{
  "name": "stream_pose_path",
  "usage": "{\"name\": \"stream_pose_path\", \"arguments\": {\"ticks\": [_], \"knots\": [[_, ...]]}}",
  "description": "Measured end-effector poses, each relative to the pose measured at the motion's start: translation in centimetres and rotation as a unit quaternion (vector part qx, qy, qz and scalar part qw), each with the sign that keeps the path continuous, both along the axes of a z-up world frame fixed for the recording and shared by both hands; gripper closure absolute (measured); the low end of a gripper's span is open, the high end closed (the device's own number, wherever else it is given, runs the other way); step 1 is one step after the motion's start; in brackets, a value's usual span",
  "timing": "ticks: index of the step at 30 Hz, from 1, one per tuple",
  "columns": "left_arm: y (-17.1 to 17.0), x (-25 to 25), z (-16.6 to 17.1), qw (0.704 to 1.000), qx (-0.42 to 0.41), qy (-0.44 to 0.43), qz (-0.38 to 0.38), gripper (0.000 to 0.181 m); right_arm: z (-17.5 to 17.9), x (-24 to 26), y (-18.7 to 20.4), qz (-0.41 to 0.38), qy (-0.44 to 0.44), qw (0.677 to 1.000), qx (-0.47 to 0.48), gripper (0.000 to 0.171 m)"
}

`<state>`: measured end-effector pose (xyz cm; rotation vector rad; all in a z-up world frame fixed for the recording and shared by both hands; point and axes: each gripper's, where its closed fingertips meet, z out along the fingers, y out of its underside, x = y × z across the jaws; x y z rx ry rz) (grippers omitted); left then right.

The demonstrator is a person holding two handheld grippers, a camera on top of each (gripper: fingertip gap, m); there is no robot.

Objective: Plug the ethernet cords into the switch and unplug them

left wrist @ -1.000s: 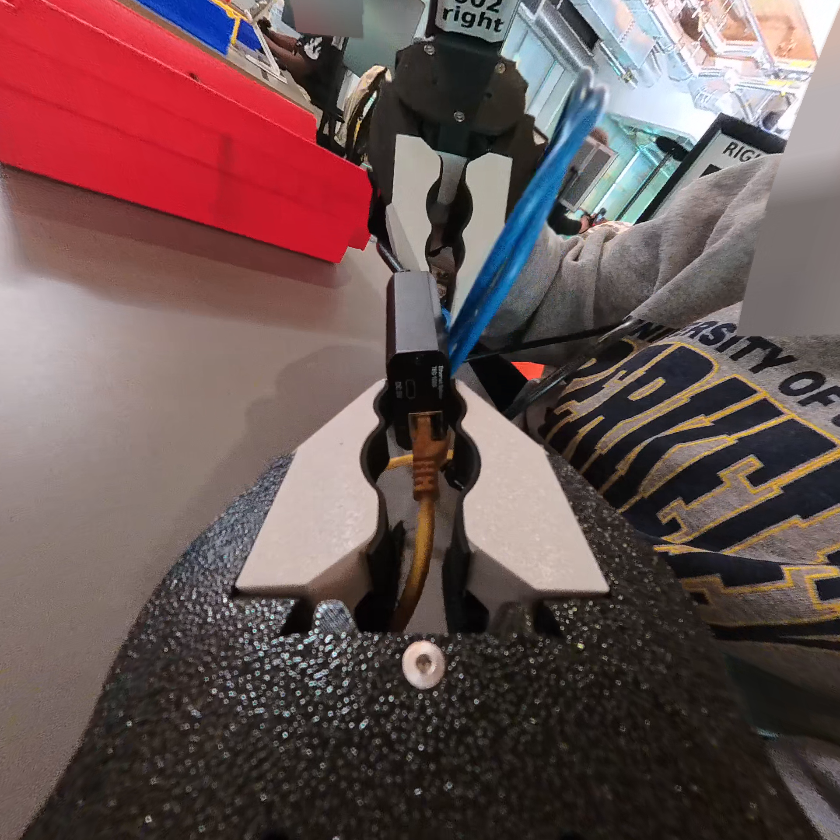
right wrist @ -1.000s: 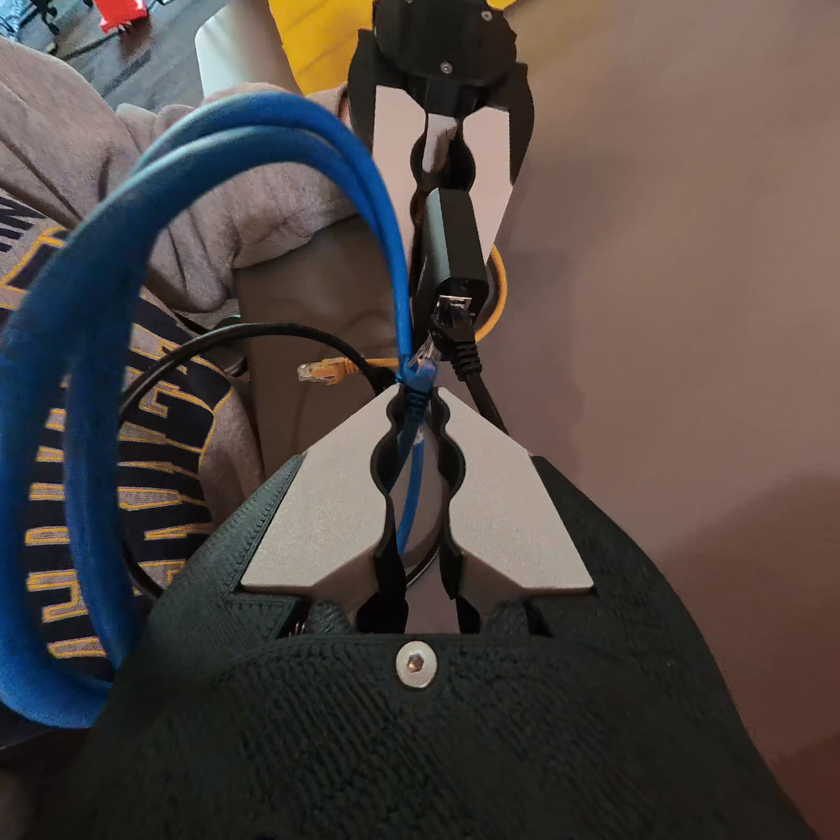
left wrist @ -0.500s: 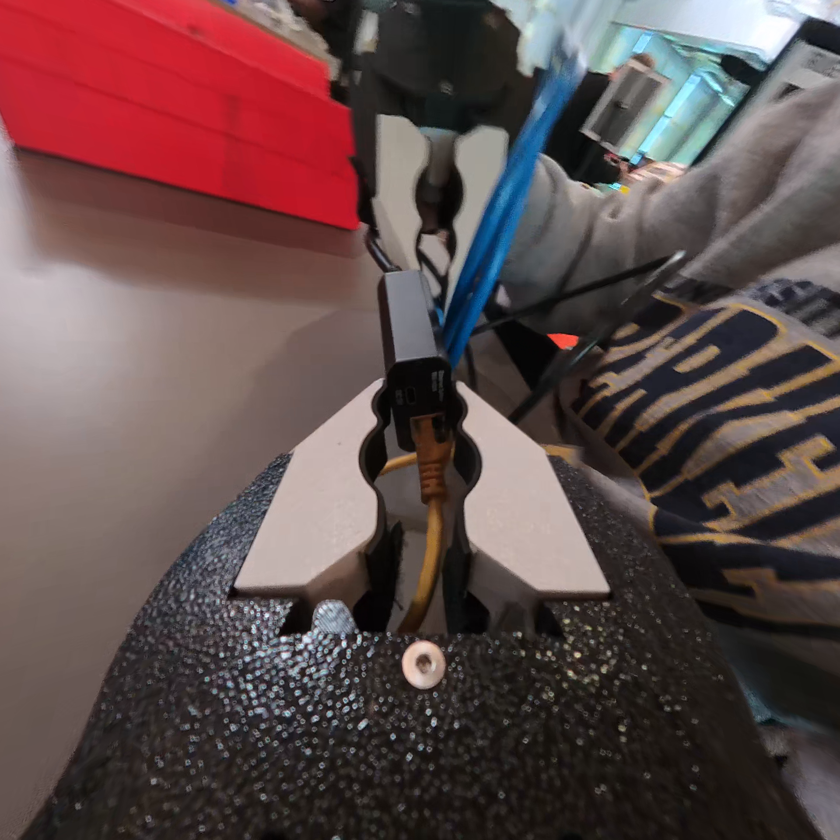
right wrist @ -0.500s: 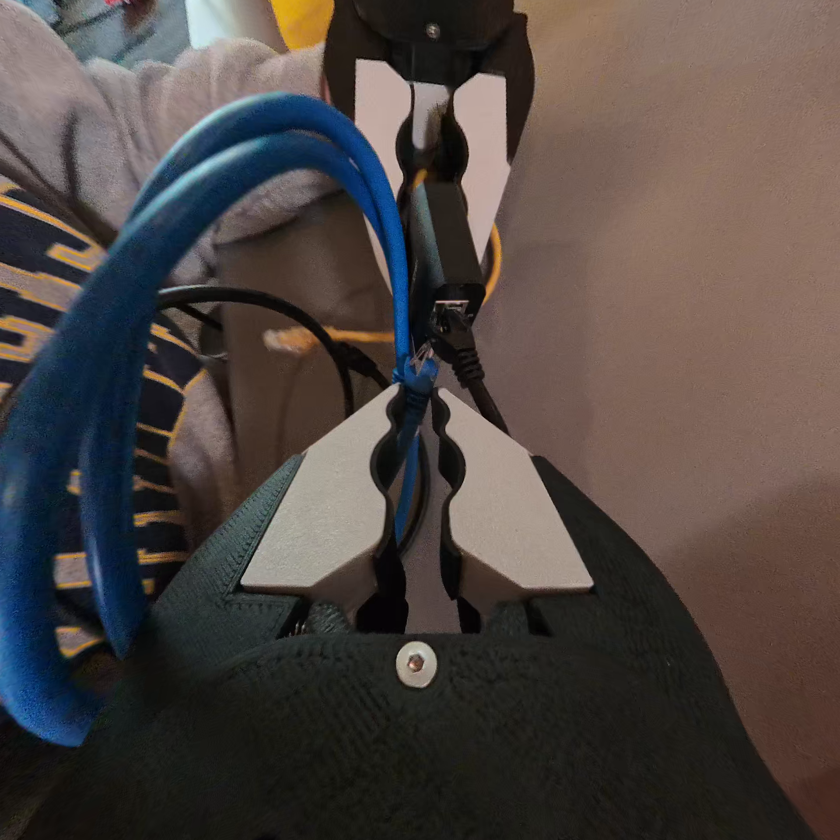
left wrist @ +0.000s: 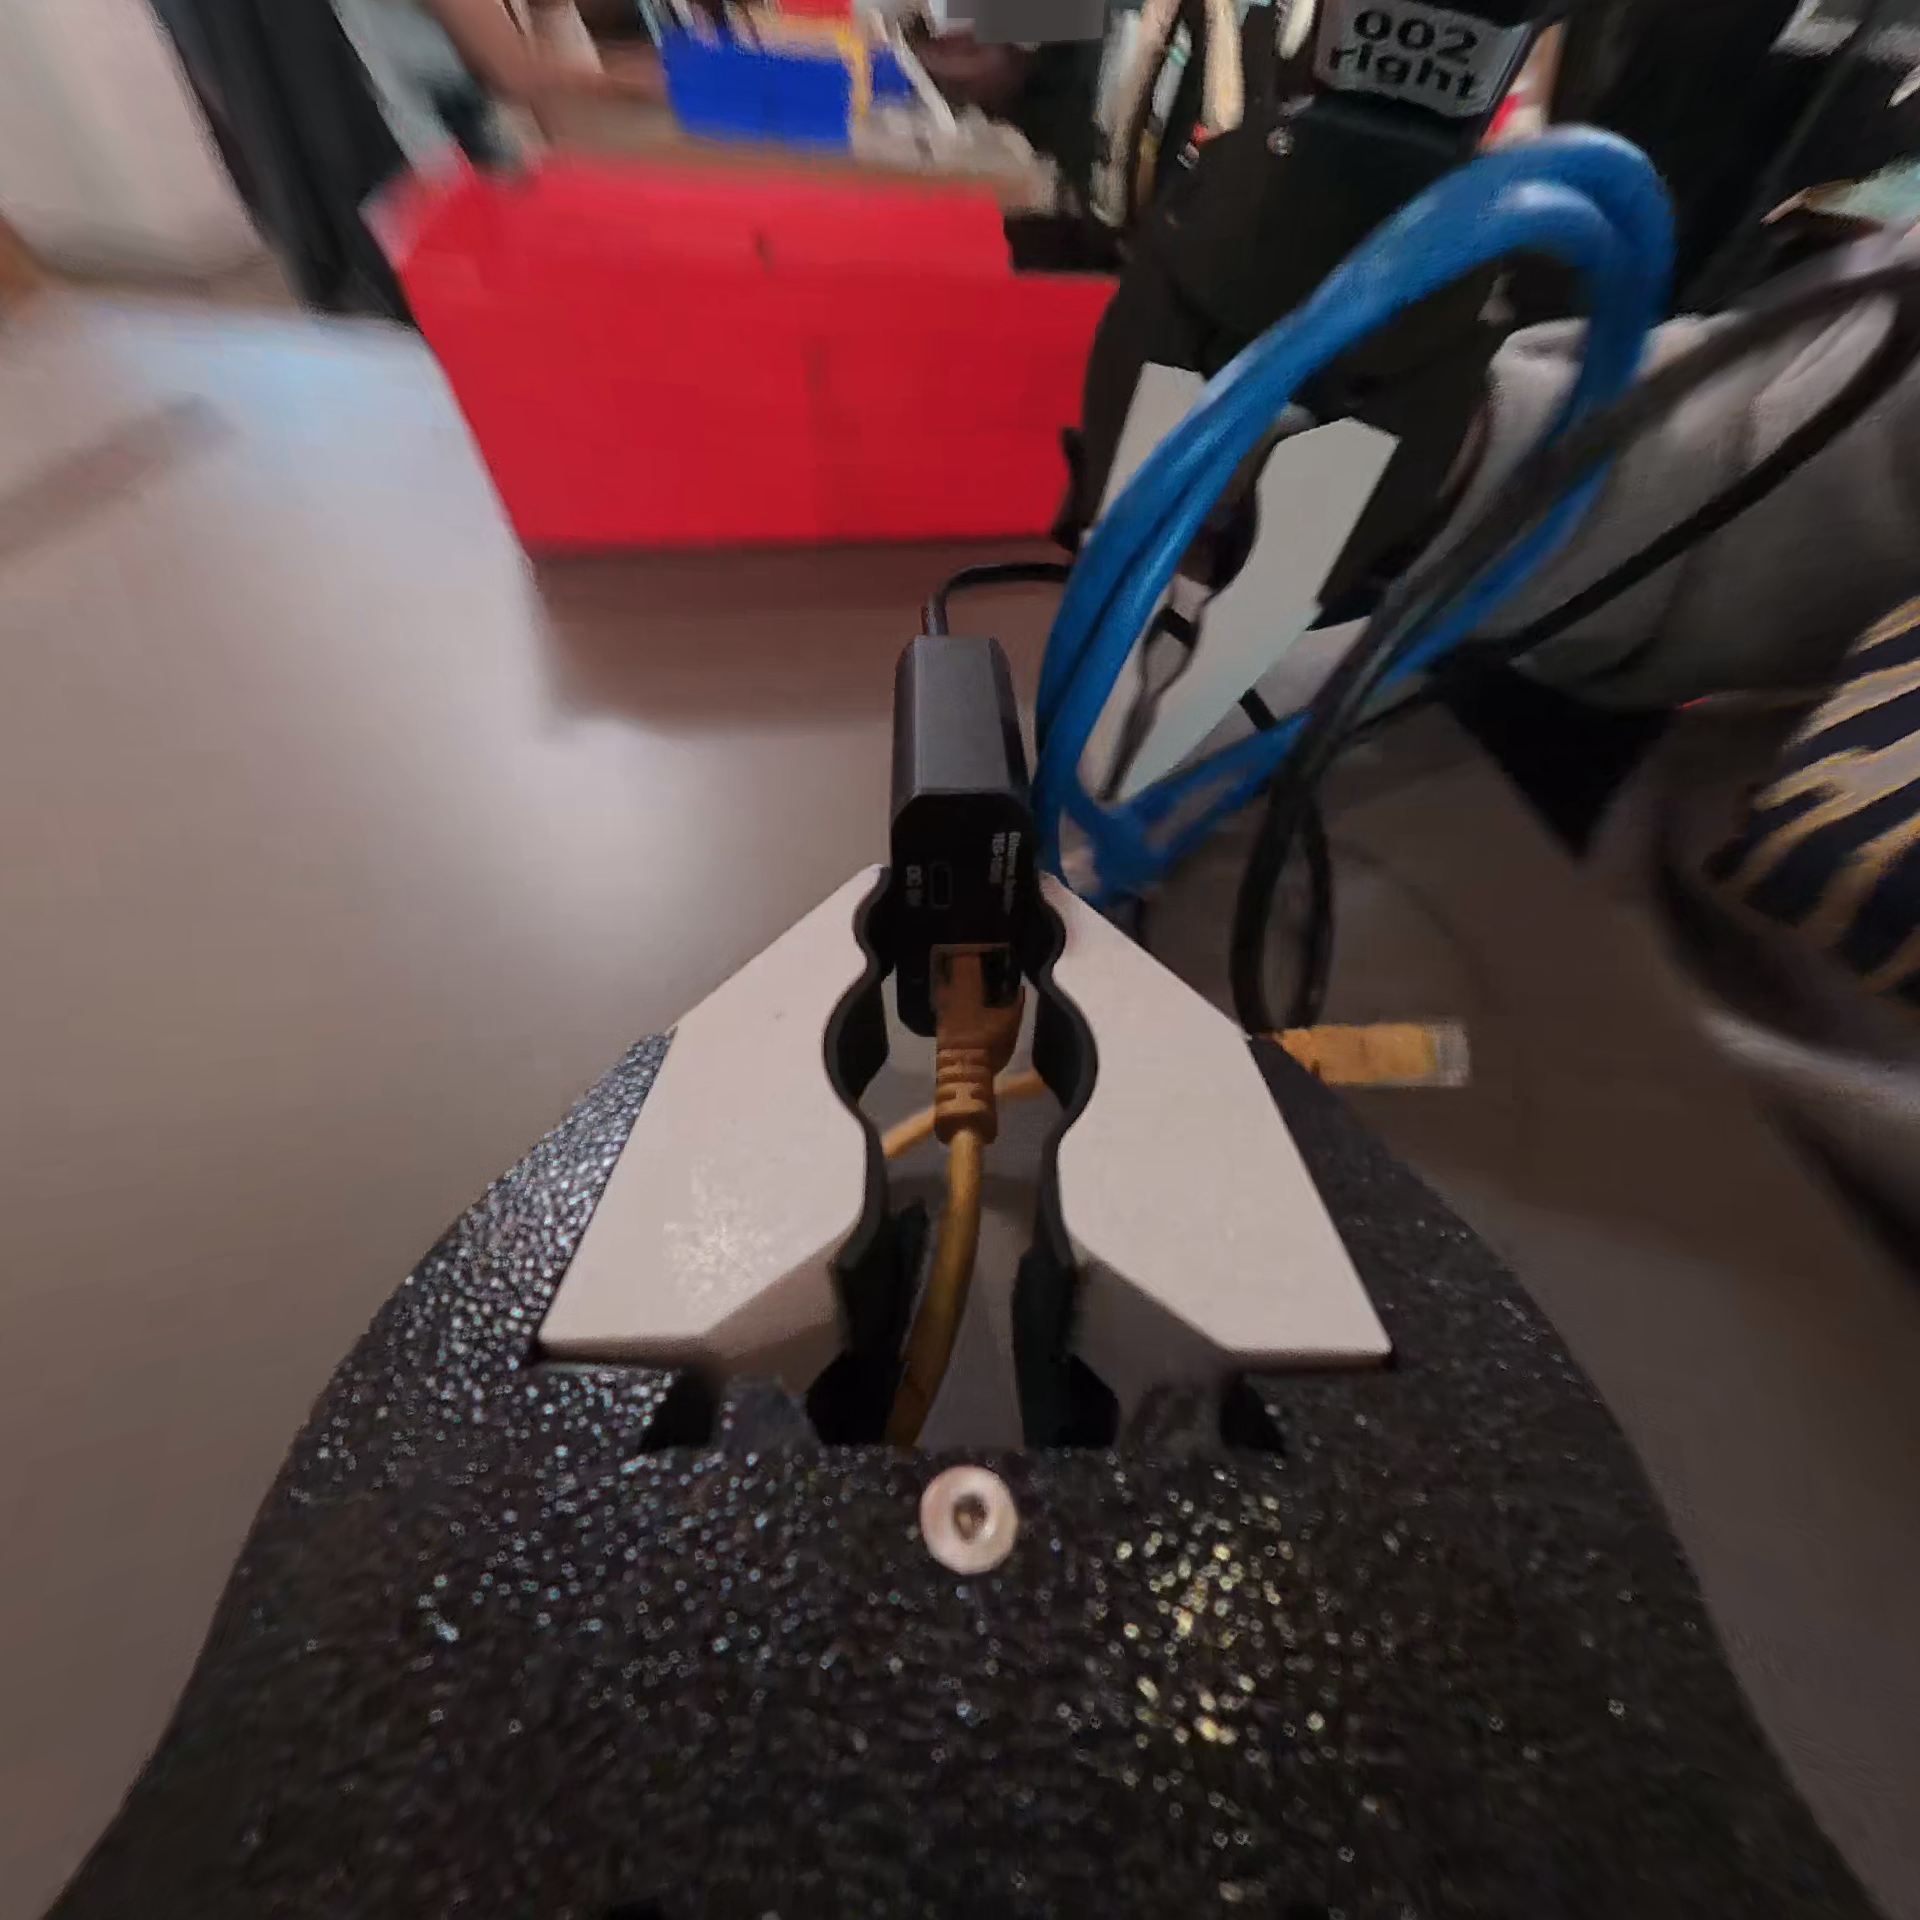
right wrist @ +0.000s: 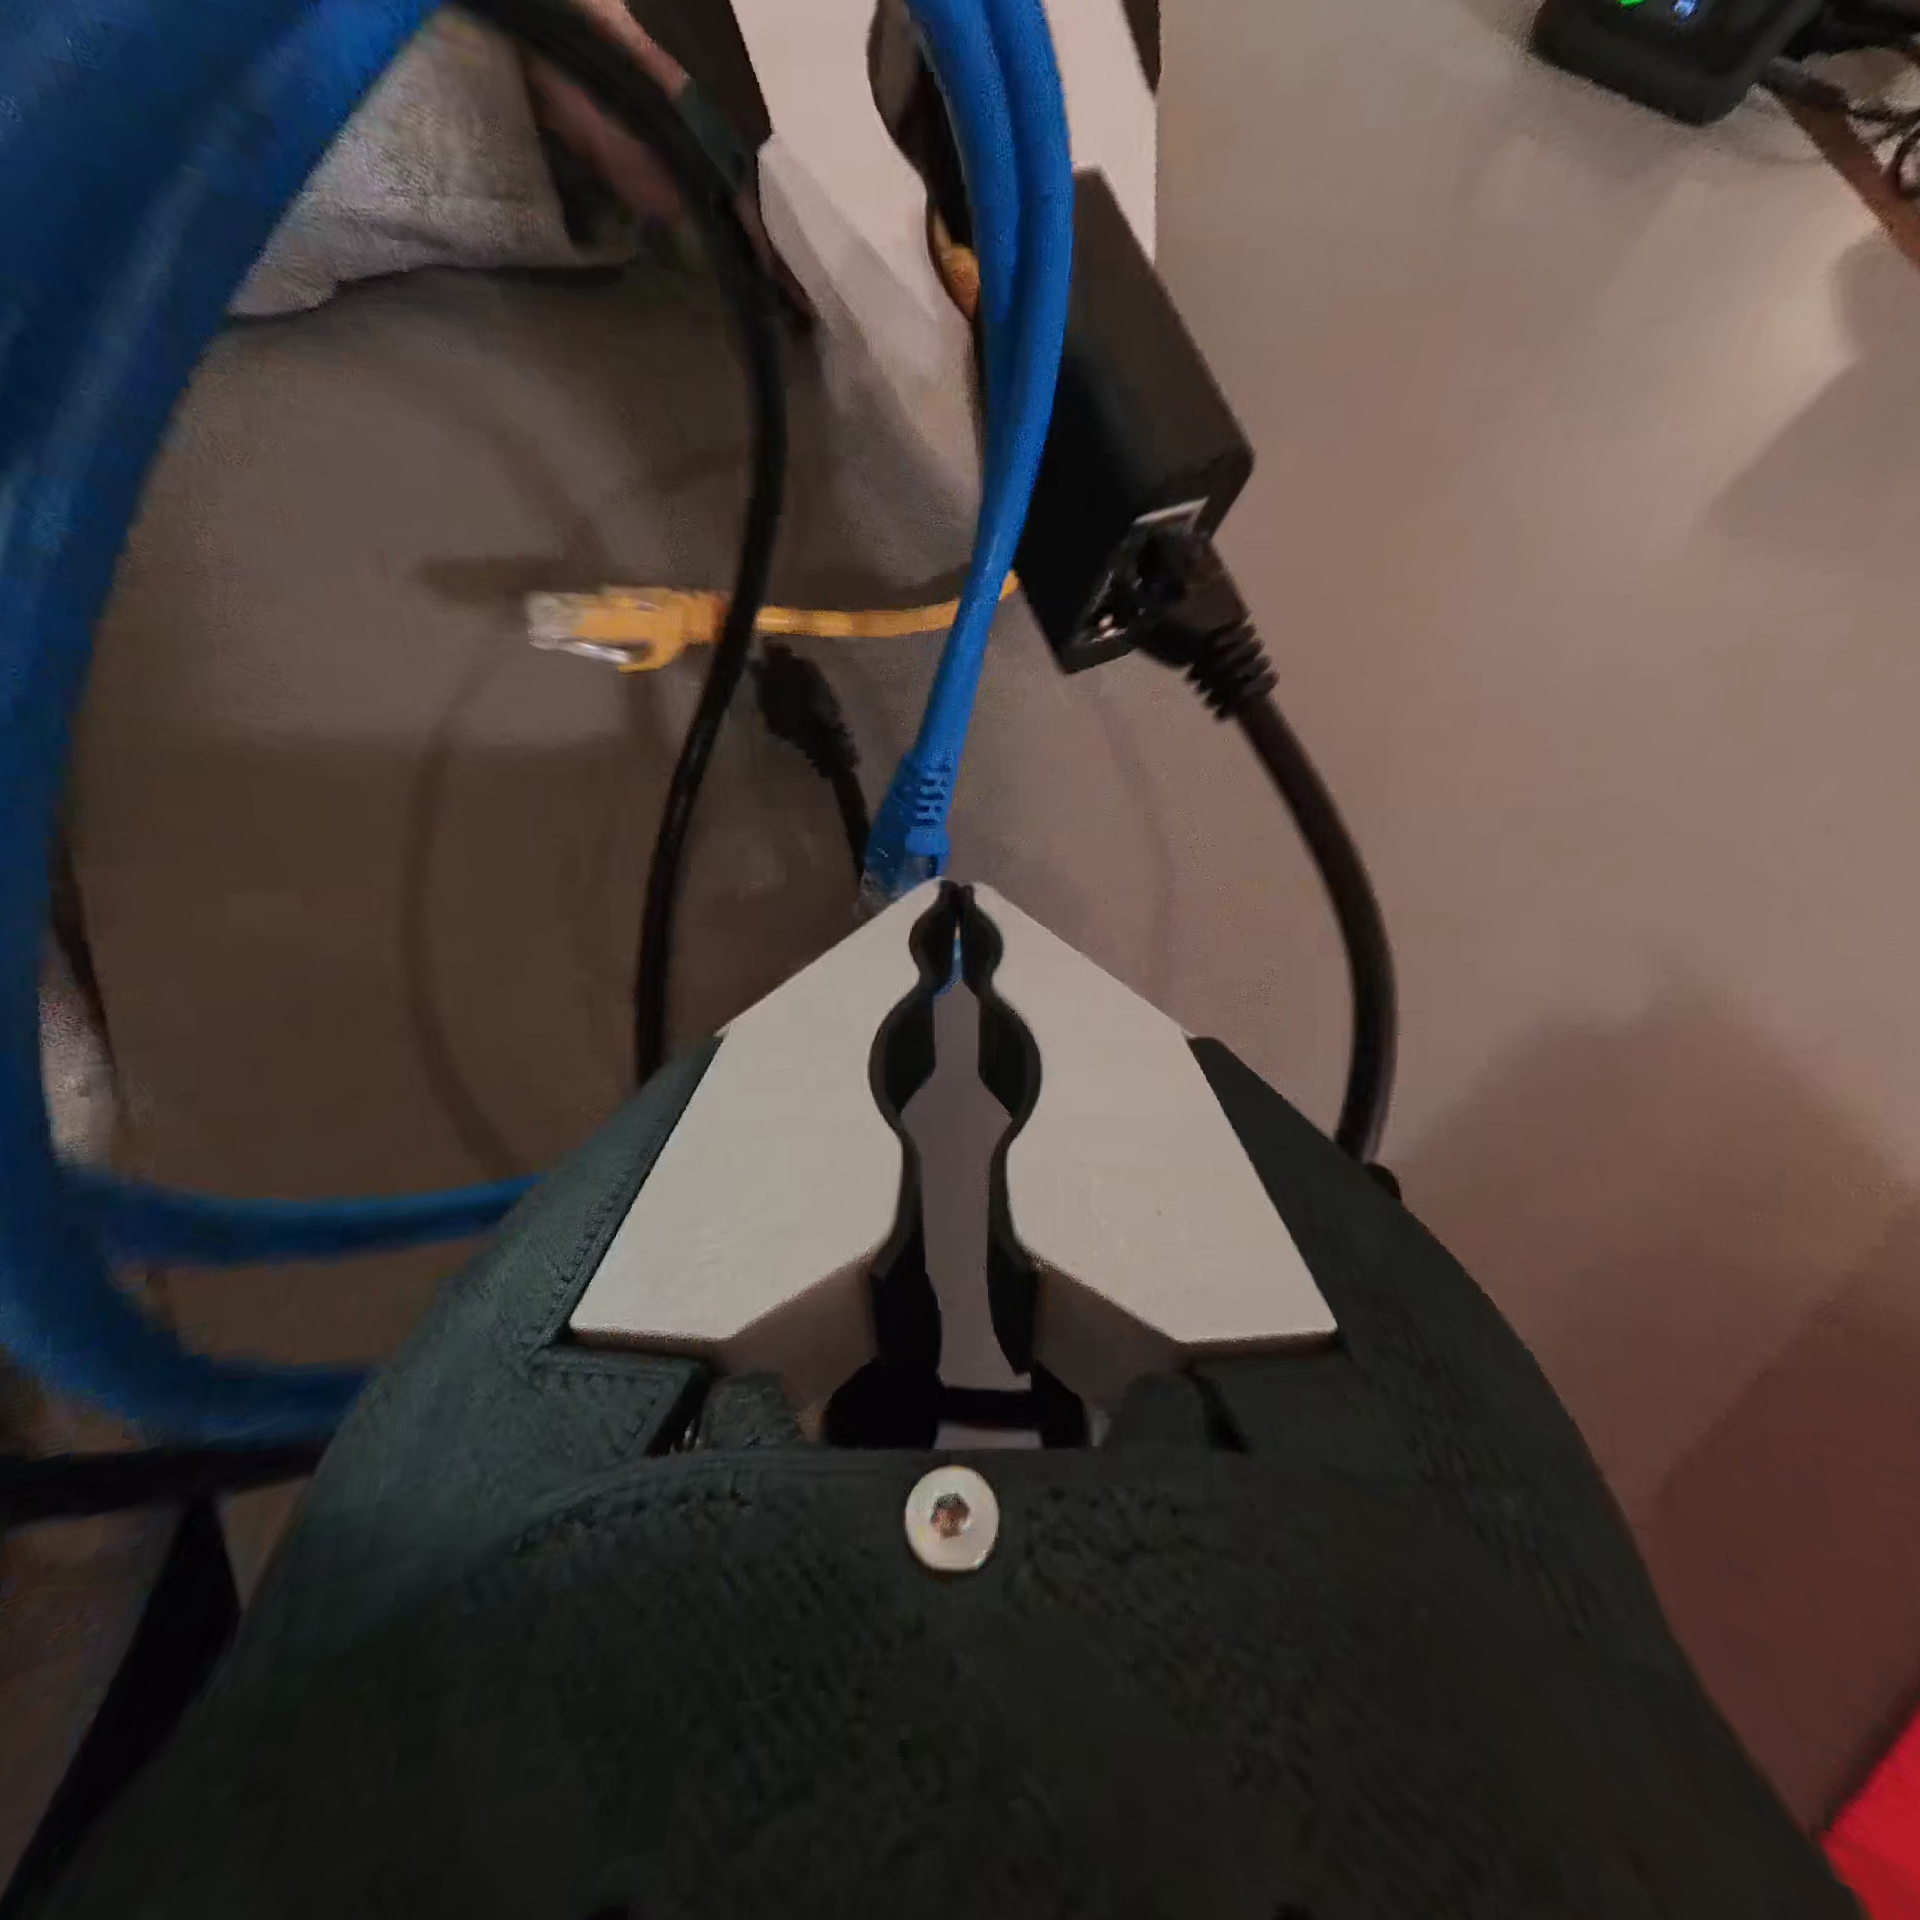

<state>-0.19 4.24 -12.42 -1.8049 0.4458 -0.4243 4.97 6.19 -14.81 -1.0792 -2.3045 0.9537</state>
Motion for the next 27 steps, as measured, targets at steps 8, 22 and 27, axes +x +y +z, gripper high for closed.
{"name": "stream_pose_path", "arguments": {"ticks": [8,22,27], "knots": [[0.1,-0.7,0.5,0.981,0.100,0.165,0.028,0.160,3.4,0.9,0.1,0.030,0.027,0.999,0.007,0.171],[-1.7,0.9,3.2,0.966,-0.036,-0.238,-0.098,0.160,6.7,-4.0,-1.5,0.116,0.298,0.906,0.278,0.078],[-2.7,0.3,3.0,0.909,-0.119,-0.378,-0.131,0.160,6.1,-5.2,-3.2,0.192,0.370,0.764,0.492,0.092]]}}
